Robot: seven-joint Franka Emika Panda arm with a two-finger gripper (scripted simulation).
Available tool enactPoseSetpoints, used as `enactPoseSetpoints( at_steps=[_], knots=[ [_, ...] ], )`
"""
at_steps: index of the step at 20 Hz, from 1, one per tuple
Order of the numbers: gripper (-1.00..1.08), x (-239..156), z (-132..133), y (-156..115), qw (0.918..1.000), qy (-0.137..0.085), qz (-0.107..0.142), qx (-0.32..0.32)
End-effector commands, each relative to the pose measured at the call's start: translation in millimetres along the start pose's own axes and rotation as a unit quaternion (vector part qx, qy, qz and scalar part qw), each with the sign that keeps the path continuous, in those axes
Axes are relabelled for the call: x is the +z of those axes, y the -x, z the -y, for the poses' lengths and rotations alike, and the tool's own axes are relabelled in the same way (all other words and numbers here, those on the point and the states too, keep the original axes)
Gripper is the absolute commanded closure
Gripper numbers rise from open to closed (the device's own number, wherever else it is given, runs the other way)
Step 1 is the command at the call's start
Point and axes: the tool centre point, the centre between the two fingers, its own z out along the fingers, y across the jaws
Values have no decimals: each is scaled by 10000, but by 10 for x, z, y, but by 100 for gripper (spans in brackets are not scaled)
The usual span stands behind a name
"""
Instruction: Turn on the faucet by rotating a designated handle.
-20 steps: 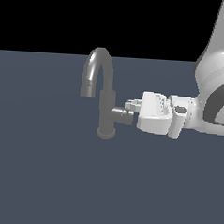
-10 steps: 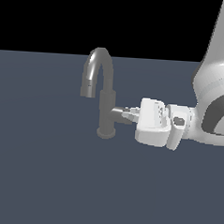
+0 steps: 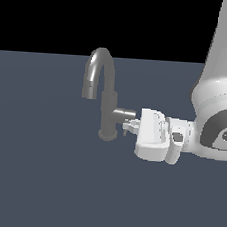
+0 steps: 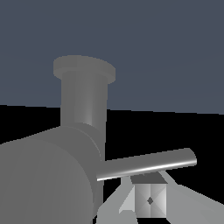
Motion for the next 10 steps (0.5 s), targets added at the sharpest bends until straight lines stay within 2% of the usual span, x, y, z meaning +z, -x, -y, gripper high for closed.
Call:
enactPoseSetpoints(
  at_steps=[1, 10],
  knots=[
    [108, -5, 20, -101, 10000, -12, -20, 35],
    [108, -20, 108, -446, 9999, -21, -46, 133]
  ],
)
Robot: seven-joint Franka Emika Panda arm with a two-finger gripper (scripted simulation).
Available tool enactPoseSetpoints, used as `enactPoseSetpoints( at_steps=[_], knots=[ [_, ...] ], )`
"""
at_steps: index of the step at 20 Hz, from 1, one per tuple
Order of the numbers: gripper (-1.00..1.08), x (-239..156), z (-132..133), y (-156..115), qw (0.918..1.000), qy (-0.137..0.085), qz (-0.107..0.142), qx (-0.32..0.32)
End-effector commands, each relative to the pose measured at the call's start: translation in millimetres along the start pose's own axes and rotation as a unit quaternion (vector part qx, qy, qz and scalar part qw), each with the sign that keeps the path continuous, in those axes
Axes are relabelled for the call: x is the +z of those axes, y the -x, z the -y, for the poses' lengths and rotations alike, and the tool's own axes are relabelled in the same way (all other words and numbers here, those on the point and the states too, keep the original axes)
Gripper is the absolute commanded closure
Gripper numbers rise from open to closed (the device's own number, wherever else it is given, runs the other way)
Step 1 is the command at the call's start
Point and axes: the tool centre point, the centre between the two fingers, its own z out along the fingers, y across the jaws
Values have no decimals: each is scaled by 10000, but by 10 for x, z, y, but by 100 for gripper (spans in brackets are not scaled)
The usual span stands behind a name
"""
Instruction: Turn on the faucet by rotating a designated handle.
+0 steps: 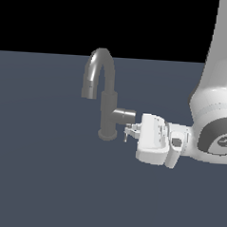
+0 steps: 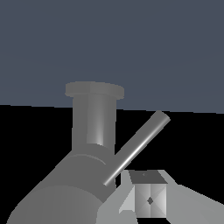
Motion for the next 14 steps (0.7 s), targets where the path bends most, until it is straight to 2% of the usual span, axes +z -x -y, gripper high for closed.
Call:
enactPoseSetpoints(
  at_steps=[1, 5, 6, 7, 14],
  knots=[
    [108, 33, 4, -253, 9999, -15, -83, 128],
    [108, 24, 41, -403, 9998, -19, -95, 171],
    [108, 24, 41, -403, 9998, -19, -95, 171],
    [108, -120, 122, -215, 9999, -108, -94, 11],
    [108, -69, 302, -336, 9999, -76, -95, 75]
  ],
)
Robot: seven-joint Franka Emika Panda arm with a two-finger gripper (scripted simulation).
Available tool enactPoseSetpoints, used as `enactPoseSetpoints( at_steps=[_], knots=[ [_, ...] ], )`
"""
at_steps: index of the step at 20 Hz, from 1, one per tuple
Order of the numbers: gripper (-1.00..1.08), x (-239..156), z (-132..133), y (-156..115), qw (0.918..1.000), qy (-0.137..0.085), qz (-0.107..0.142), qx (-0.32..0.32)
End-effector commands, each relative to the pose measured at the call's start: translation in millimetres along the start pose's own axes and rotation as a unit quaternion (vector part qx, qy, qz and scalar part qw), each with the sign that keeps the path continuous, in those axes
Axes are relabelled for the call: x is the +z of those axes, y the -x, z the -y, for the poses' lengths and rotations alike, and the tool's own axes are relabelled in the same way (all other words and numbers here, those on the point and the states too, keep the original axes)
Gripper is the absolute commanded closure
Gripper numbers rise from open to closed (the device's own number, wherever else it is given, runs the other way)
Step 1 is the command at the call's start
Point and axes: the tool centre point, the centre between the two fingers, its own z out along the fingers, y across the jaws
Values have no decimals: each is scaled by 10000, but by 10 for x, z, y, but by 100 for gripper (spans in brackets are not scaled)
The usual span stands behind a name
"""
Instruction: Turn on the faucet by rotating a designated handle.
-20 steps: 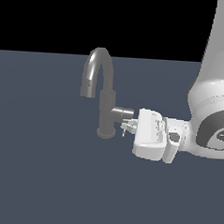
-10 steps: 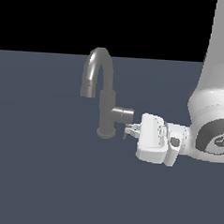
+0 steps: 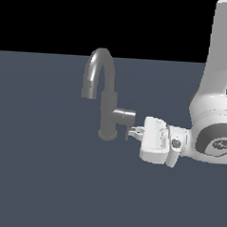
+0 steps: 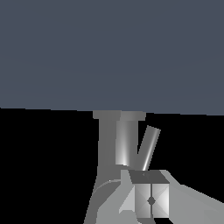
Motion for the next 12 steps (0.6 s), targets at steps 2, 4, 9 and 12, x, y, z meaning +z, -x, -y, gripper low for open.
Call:
enactPoseSetpoints(
  at_steps=[2, 4, 9, 12],
  knots=[
    [108, 72, 59, -97, 10000, 45, 7, 73],
    [108, 88, 108, -130, 9999, 55, 6, 90],
    [108, 127, 227, -212, 9999, 77, 4, 133],
    [108, 142, 273, -245, 9999, 86, 4, 150]
  ],
)
